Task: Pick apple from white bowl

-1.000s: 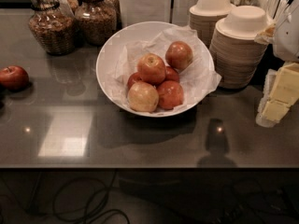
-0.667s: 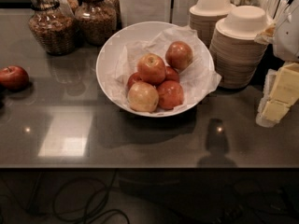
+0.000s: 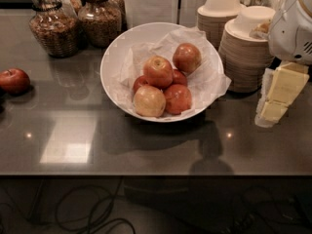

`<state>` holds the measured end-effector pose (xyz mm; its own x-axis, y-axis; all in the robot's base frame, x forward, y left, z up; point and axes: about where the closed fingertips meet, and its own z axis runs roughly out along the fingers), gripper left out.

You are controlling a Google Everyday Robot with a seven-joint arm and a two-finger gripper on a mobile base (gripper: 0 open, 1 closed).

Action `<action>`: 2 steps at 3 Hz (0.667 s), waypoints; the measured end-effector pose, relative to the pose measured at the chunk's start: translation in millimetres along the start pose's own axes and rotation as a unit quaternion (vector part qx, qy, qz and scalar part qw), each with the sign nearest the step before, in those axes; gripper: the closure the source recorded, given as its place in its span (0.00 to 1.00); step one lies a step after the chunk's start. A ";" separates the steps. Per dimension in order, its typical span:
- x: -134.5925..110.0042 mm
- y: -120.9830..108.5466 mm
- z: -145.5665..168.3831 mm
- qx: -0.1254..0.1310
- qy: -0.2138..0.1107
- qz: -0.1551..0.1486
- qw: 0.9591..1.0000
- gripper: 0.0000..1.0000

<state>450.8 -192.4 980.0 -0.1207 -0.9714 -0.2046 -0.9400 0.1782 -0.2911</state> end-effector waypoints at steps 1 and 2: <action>-31.1 -15.9 12.0 -0.005 -0.020 -0.052 0.998 0.00; -32.7 -17.0 12.4 -0.005 -0.021 -0.055 0.998 0.00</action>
Offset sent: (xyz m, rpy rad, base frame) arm 0.0201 0.0263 -0.0002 0.0051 -0.0118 0.1008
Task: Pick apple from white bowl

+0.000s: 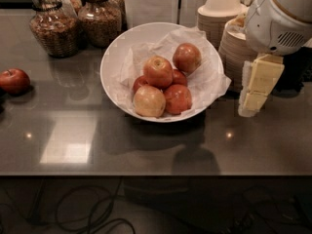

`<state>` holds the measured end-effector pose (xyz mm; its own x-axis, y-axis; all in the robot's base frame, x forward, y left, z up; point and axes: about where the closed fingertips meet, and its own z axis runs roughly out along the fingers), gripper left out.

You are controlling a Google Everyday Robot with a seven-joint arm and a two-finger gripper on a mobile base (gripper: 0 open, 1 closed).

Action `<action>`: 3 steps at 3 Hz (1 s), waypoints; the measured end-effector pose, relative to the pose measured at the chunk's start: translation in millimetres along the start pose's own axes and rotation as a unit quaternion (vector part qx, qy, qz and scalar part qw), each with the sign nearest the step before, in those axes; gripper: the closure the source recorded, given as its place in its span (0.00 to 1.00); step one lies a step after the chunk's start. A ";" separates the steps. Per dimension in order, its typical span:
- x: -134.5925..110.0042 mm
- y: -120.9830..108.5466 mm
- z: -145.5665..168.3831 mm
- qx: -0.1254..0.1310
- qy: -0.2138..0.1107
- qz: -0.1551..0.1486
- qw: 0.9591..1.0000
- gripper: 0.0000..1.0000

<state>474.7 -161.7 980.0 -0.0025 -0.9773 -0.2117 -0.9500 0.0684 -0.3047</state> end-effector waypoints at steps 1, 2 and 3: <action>-0.6 -3.2 3.9 0.006 -0.008 0.001 1.000 0.00; -25.9 -19.5 21.4 0.020 -0.049 -0.012 0.999 0.00; -51.6 -35.1 32.2 0.036 -0.083 -0.035 0.995 0.00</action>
Offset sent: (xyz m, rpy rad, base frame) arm 0.0565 0.0611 -0.0146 0.1834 -0.1109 0.0898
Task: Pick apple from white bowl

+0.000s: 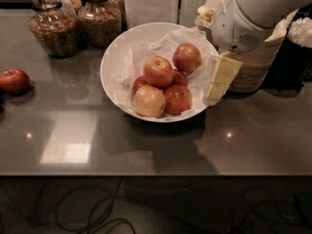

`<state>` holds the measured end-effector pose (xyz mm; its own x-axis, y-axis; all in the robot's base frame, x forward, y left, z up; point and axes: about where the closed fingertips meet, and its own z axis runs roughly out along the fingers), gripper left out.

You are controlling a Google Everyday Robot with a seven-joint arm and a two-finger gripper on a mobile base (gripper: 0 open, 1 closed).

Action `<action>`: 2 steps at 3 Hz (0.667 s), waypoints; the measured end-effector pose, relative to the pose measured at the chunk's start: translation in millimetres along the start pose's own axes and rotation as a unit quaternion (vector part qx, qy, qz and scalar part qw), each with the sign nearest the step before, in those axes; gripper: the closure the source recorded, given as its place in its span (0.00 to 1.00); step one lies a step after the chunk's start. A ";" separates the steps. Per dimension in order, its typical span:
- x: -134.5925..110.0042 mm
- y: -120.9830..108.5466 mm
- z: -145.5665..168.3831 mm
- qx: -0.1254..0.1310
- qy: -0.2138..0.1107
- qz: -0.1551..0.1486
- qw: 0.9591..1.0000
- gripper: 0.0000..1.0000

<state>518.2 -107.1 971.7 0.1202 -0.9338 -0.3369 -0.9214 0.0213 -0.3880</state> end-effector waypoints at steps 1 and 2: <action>-13.7 -11.2 11.0 0.011 -0.024 -0.011 1.000 0.00; -22.5 -18.9 23.4 0.004 -0.065 -0.020 0.998 0.00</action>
Offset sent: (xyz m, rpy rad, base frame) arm 0.0369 0.0438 -0.0114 0.2047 -0.0104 0.1547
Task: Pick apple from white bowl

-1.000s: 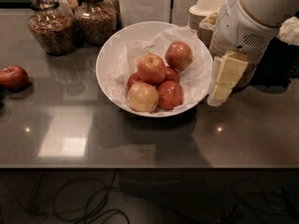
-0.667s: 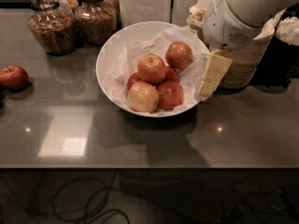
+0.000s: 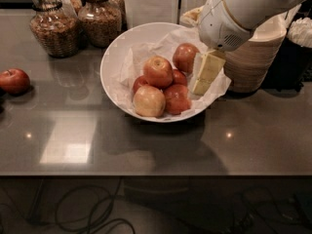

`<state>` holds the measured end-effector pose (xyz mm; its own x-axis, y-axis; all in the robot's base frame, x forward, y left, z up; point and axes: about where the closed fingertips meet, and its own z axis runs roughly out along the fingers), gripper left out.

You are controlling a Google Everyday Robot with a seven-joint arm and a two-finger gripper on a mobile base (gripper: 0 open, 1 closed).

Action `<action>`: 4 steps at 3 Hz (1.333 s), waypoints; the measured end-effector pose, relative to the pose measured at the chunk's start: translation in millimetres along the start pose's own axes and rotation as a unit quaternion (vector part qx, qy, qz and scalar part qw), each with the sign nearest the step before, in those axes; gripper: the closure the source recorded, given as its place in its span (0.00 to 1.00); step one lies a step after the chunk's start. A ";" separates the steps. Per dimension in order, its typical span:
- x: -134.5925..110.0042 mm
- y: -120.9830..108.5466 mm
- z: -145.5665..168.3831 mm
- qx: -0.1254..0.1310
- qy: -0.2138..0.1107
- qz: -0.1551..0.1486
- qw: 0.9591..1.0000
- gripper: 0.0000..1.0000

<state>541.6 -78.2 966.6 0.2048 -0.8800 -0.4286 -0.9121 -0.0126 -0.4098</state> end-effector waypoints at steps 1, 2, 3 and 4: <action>-5.8 -0.5 14.7 -0.030 -0.056 -0.002 0.998 0.00; -8.6 -0.2 23.7 -0.078 -0.139 0.008 0.987 0.00; -12.6 -1.3 27.0 -0.112 -0.193 0.018 0.975 0.00; -17.1 -0.6 29.5 -0.133 -0.221 0.021 0.966 0.00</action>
Offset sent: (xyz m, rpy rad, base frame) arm 0.0089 0.0223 -0.0126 0.4434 0.2955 0.2959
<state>549.1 -49.1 950.5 0.2440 -0.5936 -0.7669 -0.9697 -0.1544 -0.1891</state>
